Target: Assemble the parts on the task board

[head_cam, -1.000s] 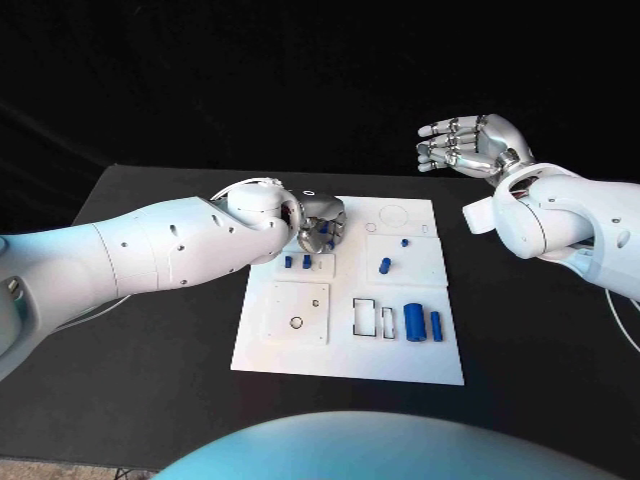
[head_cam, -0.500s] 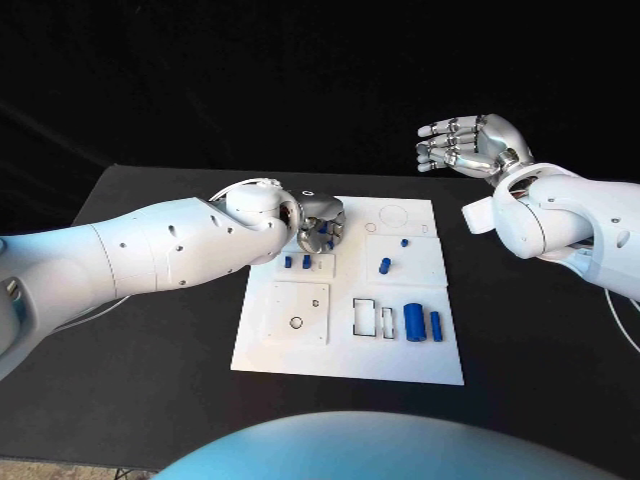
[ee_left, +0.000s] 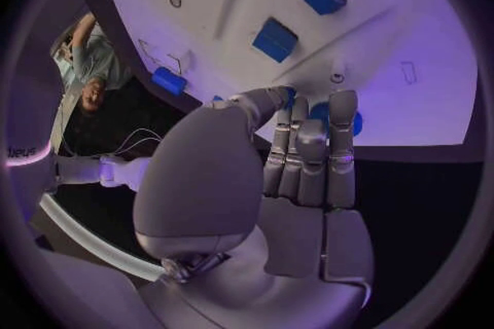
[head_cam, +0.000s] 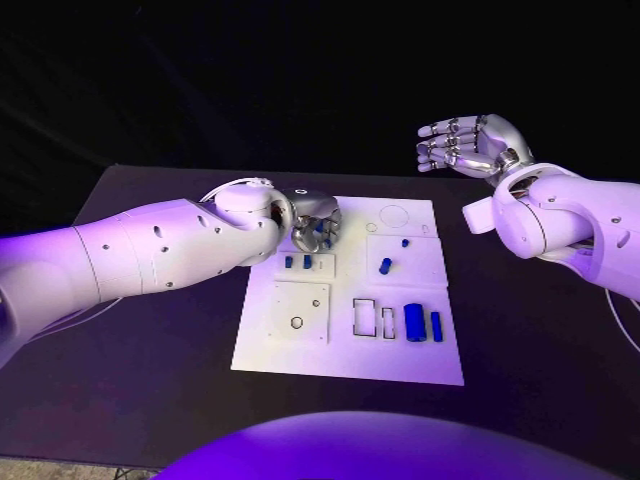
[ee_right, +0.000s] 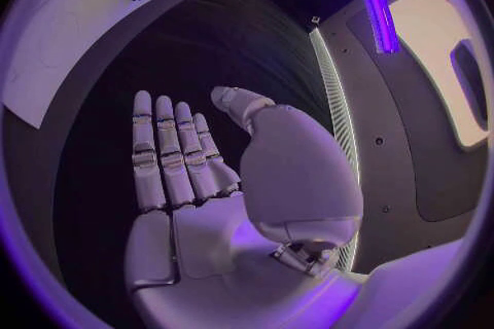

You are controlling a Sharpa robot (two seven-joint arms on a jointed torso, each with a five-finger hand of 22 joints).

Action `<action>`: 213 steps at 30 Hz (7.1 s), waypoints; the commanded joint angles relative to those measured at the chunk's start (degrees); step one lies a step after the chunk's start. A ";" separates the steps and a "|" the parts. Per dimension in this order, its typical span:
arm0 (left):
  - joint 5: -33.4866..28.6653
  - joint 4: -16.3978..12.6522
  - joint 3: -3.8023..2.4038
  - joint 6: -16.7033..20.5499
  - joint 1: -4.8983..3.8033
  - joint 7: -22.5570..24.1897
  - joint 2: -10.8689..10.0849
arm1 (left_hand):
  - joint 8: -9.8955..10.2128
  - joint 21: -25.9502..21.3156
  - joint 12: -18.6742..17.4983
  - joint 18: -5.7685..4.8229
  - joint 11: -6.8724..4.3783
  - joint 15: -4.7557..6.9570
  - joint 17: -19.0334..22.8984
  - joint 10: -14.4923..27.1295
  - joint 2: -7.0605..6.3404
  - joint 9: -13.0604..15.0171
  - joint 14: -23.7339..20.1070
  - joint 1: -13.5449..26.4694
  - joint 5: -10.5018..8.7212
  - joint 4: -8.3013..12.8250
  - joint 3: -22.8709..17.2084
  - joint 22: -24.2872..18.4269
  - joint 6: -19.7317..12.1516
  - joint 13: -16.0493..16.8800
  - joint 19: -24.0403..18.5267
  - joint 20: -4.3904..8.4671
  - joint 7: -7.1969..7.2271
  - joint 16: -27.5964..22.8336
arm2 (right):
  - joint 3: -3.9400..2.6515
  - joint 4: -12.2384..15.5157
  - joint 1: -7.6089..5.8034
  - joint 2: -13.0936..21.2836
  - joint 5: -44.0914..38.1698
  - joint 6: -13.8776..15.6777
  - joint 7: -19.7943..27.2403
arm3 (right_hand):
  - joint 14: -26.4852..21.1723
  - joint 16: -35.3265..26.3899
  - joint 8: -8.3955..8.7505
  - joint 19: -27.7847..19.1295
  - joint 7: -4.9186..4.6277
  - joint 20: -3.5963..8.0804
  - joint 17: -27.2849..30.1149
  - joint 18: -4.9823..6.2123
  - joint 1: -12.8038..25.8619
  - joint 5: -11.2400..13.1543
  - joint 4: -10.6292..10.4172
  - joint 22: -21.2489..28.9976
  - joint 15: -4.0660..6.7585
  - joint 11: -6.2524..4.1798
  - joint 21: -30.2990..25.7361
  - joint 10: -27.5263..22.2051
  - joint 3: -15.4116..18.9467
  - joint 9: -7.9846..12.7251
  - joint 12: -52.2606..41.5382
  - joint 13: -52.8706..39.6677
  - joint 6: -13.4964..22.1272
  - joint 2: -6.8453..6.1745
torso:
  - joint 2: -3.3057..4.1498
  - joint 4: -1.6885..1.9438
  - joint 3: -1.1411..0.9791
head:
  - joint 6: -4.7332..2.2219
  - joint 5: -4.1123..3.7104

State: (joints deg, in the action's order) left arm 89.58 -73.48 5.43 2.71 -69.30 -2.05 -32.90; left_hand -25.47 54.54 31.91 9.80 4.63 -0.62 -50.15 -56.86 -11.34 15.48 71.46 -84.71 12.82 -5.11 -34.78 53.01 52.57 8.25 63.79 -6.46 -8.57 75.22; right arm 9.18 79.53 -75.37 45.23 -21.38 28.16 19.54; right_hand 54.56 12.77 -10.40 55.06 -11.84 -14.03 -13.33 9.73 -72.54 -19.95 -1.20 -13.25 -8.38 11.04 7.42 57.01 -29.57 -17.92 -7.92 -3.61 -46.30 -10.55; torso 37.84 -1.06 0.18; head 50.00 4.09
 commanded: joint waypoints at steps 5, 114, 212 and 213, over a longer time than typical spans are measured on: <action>-2.30 -2.21 -1.30 1.52 -0.26 0.36 -1.96 | 0.23 0.54 -0.26 -0.41 0.04 0.08 -0.58 -0.34 -0.16 0.09 0.72 0.56 -0.11 0.14 0.09 0.30 0.53 0.03 0.51 -0.05 0.06 0.41 | -0.04 -0.12 0.04 -0.03 -0.04 -0.76 0.28 | 0.43 -0.35 0.40 0.39 -2.74 -0.14 0.07 0.51 0.44 -0.14 -0.07 0.07 -0.08 -0.01 -0.34 0.40 0.18 0.06 0.28 -0.02 -0.35 0.34 | 0.00 -0.05 -0.02 | 0.00 0.20; -6.10 -1.71 -0.81 -3.68 0.09 0.75 -6.35 | 0.89 0.76 -1.00 -0.40 -0.17 0.19 -0.76 -1.53 0.20 0.79 1.01 1.14 -0.33 0.99 0.04 0.61 1.66 0.47 0.41 -0.06 0.22 0.82 | -0.03 -0.43 0.36 -0.13 0.21 -0.77 0.11 | 0.52 -0.70 0.78 0.39 -3.02 -0.20 0.29 0.49 0.73 -0.18 -0.14 0.37 -0.18 0.16 -0.43 0.44 0.39 0.21 0.62 -0.01 -0.44 0.44 | 0.07 -0.11 -0.07 | 0.00 1.03; -57.81 -11.07 -3.63 8.55 0.37 20.23 -18.67 | 6.28 -11.64 8.40 0.85 2.72 -2.42 25.70 10.34 2.90 2.30 -12.18 -2.49 0.32 -11.08 14.75 -10.54 -5.51 0.18 -3.43 -1.94 -2.59 -6.04 | -0.03 2.67 1.07 4.97 -48.59 -13.68 -15.61 | 26.65 28.58 -0.47 12.93 2.95 8.81 -21.62 -0.79 -1.42 2.21 7.50 -34.44 9.12 -6.80 44.75 15.67 -1.24 -0.95 1.10 -2.05 -11.71 1.04 | -0.17 -0.15 -0.18 | 0.00 -3.41; -62.06 -11.41 -3.64 8.01 0.38 20.89 -18.93 | 6.02 -11.72 8.94 0.85 2.47 -2.21 25.71 9.54 2.99 2.36 -12.10 -2.94 0.33 -10.79 13.75 -10.62 -5.30 0.38 -3.30 -1.74 -2.45 -6.18 | -0.04 2.93 1.20 5.13 -51.79 -13.99 -16.66 | 26.79 29.11 -0.47 13.47 3.07 8.86 -22.01 -0.99 -1.32 2.37 7.53 -35.69 9.16 -6.81 45.93 15.86 -1.34 -1.07 1.19 -2.19 -11.78 0.87 | -0.19 -0.13 -0.14 | 0.00 -4.12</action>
State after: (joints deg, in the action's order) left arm 46.58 -84.28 1.84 11.07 -68.93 11.81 -51.70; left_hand -19.29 43.16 40.55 9.76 7.27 -3.17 -24.49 -46.86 -8.68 17.80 59.49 -87.21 13.01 -16.03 -20.46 42.46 47.05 8.51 60.51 -8.48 -11.05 69.37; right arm 9.15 82.08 -74.35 50.18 -57.63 18.38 9.13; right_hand 80.90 41.55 -10.63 68.11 -8.85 -5.17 -35.10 9.73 -74.19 -17.72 6.36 -48.06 0.92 4.24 52.53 72.63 -30.73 -18.91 -6.96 -5.72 -57.70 -9.65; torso 37.71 -1.15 -0.07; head 50.00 1.25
